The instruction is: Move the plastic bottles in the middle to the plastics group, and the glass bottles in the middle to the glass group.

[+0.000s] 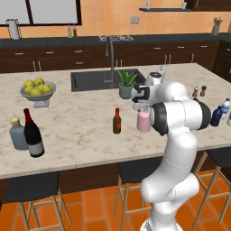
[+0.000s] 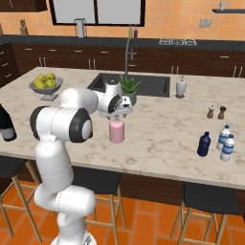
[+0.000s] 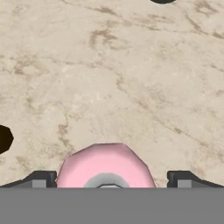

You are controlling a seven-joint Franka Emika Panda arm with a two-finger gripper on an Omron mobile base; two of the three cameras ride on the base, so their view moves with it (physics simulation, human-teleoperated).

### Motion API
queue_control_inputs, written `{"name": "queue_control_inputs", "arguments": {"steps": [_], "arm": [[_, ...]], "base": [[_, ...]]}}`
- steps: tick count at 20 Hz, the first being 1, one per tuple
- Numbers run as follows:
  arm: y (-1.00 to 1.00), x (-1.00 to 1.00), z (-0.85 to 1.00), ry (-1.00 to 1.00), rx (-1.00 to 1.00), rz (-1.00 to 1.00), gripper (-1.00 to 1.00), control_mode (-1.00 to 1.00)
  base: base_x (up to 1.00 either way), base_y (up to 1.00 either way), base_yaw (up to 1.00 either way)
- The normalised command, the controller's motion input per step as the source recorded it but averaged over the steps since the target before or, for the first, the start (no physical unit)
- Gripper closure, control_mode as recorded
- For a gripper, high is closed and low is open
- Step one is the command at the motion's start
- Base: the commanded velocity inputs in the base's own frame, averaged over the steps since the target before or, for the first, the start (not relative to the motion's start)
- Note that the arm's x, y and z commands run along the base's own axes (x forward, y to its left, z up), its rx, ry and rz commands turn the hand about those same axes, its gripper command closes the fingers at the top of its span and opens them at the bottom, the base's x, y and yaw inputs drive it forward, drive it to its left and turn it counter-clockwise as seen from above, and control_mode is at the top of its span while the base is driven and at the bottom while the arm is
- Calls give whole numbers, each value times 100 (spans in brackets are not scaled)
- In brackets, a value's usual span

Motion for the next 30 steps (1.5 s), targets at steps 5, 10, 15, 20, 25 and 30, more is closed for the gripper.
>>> {"name": "queue_control_inputs", "arguments": {"steps": [5,10,15,20,25,30], "arm": [[0,-2,-11,0,0,0,-100,-100],[0,-16,1,0,0,0,-100,-100],[0,-5,-9,0,0,0,-100,-100],[0,0,-24,0,0,0,-100,-100],[0,0,-3,0,0,0,100,-100],[0,-6,0,0,0,0,100,-100]], "base": [[0,0,0],[0,0,0],[0,0,0],[0,0,0],[0,0,0],[0,0,0]]}}
